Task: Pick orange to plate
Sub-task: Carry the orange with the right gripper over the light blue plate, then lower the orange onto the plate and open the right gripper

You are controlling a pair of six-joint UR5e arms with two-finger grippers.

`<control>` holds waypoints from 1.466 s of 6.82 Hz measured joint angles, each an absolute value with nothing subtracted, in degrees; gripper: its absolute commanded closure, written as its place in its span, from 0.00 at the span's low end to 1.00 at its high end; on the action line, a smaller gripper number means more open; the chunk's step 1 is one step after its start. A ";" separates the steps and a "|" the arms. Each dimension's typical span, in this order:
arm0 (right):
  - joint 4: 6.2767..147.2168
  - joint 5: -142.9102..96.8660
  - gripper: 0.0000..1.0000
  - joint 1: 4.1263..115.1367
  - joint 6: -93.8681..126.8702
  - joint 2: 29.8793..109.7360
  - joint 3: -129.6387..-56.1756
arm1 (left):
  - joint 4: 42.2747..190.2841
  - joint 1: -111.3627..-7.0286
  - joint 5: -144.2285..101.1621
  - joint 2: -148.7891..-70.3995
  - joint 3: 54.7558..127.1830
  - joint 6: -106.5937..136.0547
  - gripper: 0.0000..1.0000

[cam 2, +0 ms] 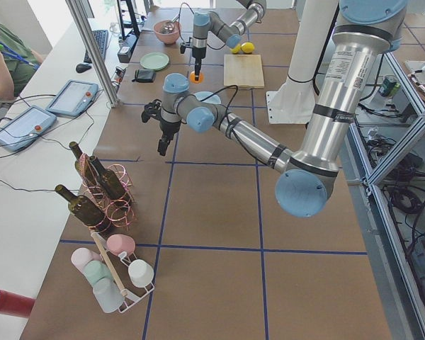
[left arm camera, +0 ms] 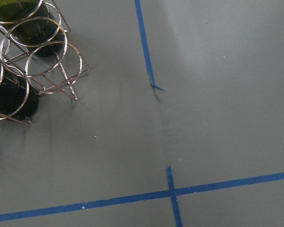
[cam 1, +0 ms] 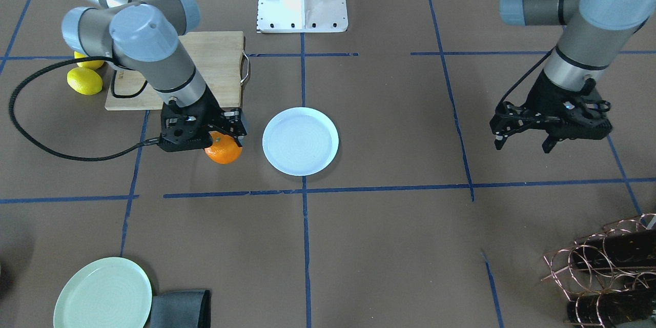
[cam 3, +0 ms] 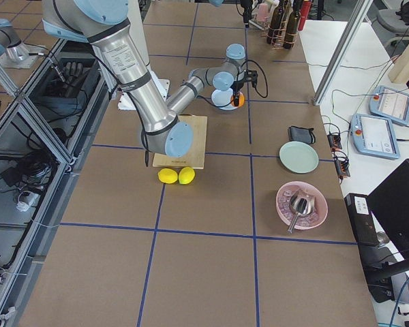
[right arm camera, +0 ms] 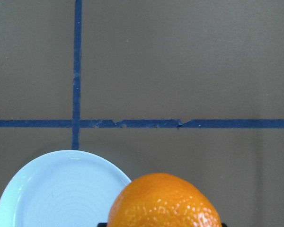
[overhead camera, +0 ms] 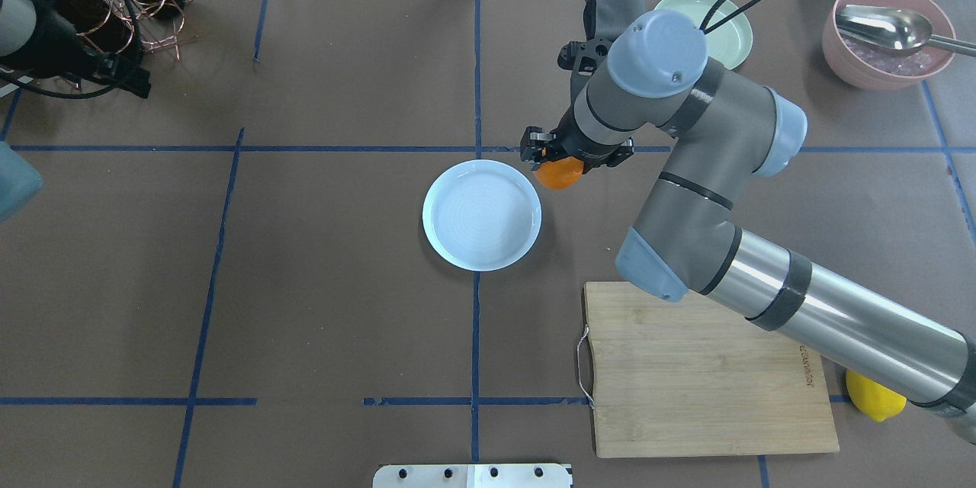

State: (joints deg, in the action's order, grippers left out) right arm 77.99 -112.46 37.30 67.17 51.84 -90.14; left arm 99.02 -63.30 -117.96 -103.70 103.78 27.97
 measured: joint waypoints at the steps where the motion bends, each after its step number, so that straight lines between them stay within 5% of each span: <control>1: 77.97 -110.83 1.00 35.40 68.23 49.58 -88.06 | 98.95 -65.57 -118.27 -102.03 103.60 23.65 0.00; 4: 78.04 -105.44 1.00 30.47 69.89 44.38 -82.10 | 98.96 -71.72 -118.59 -96.81 103.34 11.67 0.00; 5: 78.06 -105.04 0.90 29.67 69.99 42.67 -79.56 | 99.16 -73.51 -118.63 -95.03 103.53 10.04 0.00; 6: 78.11 -104.94 0.01 29.20 70.10 41.79 -78.10 | 99.62 -74.93 -118.62 -92.59 103.88 7.30 0.00; 10: 79.58 -105.46 0.00 30.58 69.41 40.46 -79.00 | 101.28 -78.10 -118.22 -86.21 103.24 -11.63 0.00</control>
State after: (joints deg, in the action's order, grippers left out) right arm 79.58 -105.46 30.58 69.41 40.46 -79.00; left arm 101.28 -78.10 -118.22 -86.21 103.24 -11.63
